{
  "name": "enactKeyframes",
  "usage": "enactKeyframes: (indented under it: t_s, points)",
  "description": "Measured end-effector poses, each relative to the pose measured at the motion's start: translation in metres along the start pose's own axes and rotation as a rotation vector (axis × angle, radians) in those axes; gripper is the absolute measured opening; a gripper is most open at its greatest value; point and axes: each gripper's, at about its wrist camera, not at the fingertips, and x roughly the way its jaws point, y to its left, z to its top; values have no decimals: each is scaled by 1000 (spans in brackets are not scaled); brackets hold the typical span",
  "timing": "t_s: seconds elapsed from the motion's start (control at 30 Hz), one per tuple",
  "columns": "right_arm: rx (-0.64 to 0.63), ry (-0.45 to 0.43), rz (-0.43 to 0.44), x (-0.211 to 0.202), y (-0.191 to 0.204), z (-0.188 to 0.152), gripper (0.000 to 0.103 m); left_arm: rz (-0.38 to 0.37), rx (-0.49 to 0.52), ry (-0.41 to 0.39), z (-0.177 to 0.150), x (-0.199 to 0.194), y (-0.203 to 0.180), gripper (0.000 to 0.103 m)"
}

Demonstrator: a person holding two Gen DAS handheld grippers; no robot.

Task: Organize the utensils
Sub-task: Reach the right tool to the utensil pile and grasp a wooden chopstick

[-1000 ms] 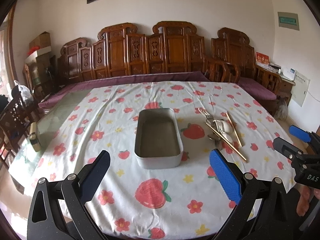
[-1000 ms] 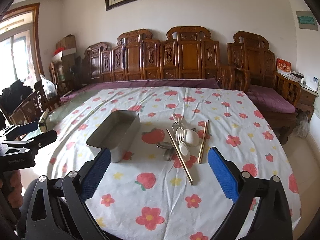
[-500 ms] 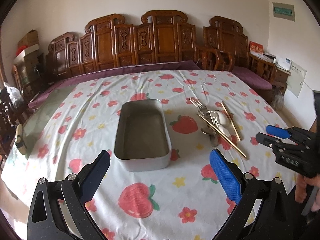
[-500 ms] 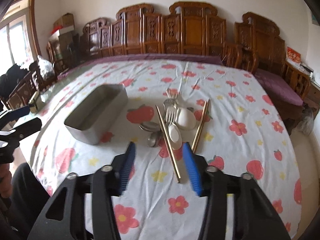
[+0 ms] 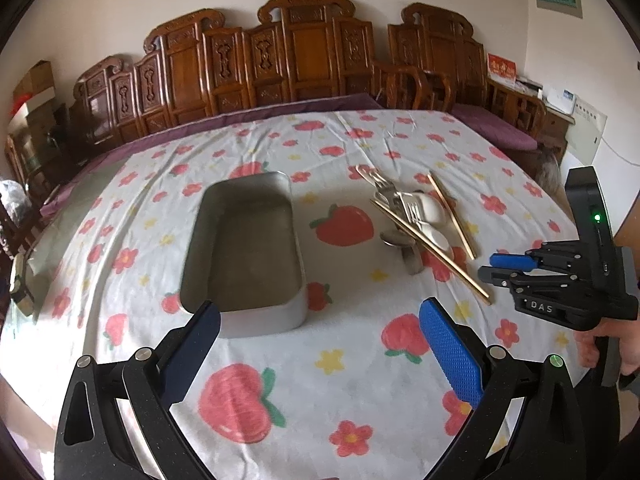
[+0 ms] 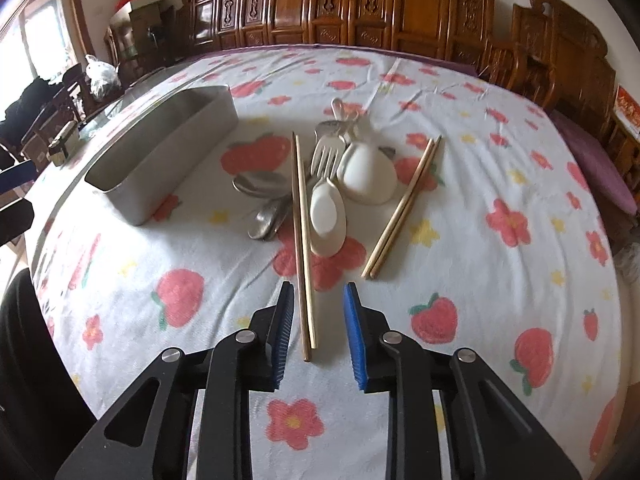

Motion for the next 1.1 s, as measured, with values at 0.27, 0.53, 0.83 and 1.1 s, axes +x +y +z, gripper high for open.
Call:
enactKeyframes:
  t_s: [0.27, 0.53, 0.83, 1.1]
  points:
    - [16, 15, 31, 20, -6, 1, 22, 0, 33, 38, 2, 20, -19, 97]
    - [16, 20, 44, 28, -11, 6, 20, -3, 43, 59, 2, 33, -31, 97]
    - [-19, 43, 58, 35, -3, 6, 20, 5, 47, 85, -2, 44, -34, 97]
    - [-10, -10, 94, 13, -6, 14, 5, -27, 38, 108, 6, 58, -41, 97]
